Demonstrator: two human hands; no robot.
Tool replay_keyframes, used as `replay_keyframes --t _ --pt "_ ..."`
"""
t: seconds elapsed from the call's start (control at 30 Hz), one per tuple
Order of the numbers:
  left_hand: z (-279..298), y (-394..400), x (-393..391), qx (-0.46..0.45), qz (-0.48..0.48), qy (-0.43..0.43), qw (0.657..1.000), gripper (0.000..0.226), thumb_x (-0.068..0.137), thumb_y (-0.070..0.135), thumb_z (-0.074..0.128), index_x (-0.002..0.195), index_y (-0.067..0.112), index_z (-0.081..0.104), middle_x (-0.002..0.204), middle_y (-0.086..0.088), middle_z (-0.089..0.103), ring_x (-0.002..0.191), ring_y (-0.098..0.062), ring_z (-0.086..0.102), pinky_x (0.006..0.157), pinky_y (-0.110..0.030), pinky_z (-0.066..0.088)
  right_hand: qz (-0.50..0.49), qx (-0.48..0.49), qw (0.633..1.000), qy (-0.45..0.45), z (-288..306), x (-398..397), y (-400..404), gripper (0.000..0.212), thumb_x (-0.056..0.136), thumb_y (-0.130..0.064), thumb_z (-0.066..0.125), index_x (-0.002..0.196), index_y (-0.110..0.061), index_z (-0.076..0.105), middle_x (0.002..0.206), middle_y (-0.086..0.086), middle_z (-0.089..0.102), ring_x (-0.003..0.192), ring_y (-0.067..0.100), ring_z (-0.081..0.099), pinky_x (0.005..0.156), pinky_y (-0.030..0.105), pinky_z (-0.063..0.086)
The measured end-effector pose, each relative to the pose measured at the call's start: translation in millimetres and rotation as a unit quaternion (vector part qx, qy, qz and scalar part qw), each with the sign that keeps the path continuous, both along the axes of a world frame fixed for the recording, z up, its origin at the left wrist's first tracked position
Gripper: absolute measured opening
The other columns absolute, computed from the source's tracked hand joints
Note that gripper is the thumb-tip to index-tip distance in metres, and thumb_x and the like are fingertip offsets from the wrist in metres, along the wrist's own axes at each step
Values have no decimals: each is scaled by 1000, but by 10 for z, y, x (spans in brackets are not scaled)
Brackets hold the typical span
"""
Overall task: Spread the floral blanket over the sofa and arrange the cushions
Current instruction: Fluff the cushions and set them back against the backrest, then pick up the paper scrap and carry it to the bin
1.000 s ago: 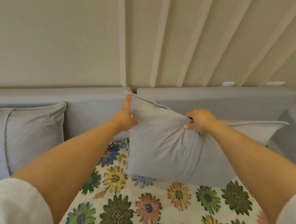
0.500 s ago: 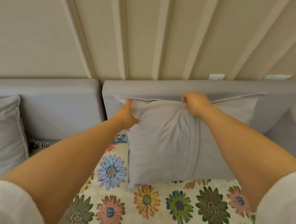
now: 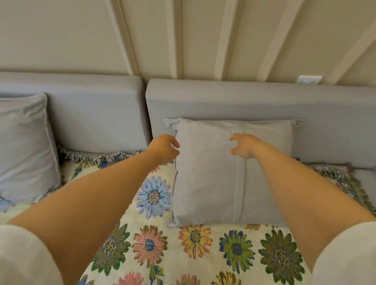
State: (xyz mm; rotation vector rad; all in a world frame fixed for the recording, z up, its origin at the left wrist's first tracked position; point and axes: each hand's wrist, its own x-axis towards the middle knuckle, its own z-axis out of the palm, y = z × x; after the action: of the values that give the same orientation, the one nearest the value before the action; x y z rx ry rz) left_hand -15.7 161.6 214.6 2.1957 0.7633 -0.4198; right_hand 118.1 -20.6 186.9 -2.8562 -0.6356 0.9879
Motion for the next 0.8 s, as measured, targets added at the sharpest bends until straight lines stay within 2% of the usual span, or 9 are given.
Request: replay_keyframes --t 0.07,0.13,0.27,0.37,0.5,0.6,0.67,0.73,0.8 --pt "79 -8 -34 2 5 -23 1000 26 94 8 51 117 2 61 109 -23 67 52 -12 46 45 -18 47 1 9 1000 -3 75 -25 58 57 95 -26 50 147 -14 28 153 13 31 138 30 35 110 32 32" --pt "155 -9 -79 14 15 -44 999 25 96 9 48 115 2 63 115 -23 65 56 -17 47 61 -24 45 5 16 1000 -9 153 -63 117 56 96 -26 49 146 -13 29 154 11 31 139 28 34 110 31 30" --pt "328 50 -258 26 43 -63 997 28 98 13 45 114 -1 63 122 -20 61 62 -23 47 66 -29 45 18 24 999 -14 309 -187 265 54 95 -30 49 144 -11 35 153 8 33 140 25 34 112 30 29" --pt "507 171 -495 43 65 -76 994 29 99 10 42 114 -2 64 116 -26 64 57 -21 48 66 -32 44 33 30 999 -15 464 -340 420 51 96 -31 48 142 -10 39 151 8 37 138 25 36 112 30 29" --pt "773 388 -881 46 100 -92 990 35 100 11 37 115 -6 63 99 -25 66 69 -31 50 72 -37 44 65 52 996 -31 752 -680 730 48 96 -29 48 139 -7 43 150 10 39 138 26 37 110 30 30" --pt "968 516 -1228 55 131 -122 982 36 102 9 32 117 -5 60 116 -27 63 91 -40 60 79 -41 48 67 111 991 -17 975 -1034 995 42 97 -26 47 131 -2 52 125 14 56 116 24 53 86 25 44" --pt "1056 560 -1432 50 156 -163 973 36 101 6 28 125 -1 53 93 -22 64 78 -40 59 66 -41 47 9 206 978 39 1081 -1297 1190 37 97 -26 45 113 5 58 100 14 52 91 22 51 60 21 38" --pt "1130 657 -1703 25 194 -201 960 37 100 5 25 132 4 45 66 -8 49 53 -21 42 46 -31 33 -63 305 942 128 1217 -1705 1445 32 98 -29 43 110 -2 55 101 9 52 80 22 52 58 21 38" --pt "1180 759 -1956 -4 231 -225 947 42 98 2 25 138 10 38 72 -8 49 52 -16 36 49 -29 31 -95 379 895 216 1344 -2178 1679 41 99 -32 40 127 -4 49 107 8 53 78 20 55 63 23 44"
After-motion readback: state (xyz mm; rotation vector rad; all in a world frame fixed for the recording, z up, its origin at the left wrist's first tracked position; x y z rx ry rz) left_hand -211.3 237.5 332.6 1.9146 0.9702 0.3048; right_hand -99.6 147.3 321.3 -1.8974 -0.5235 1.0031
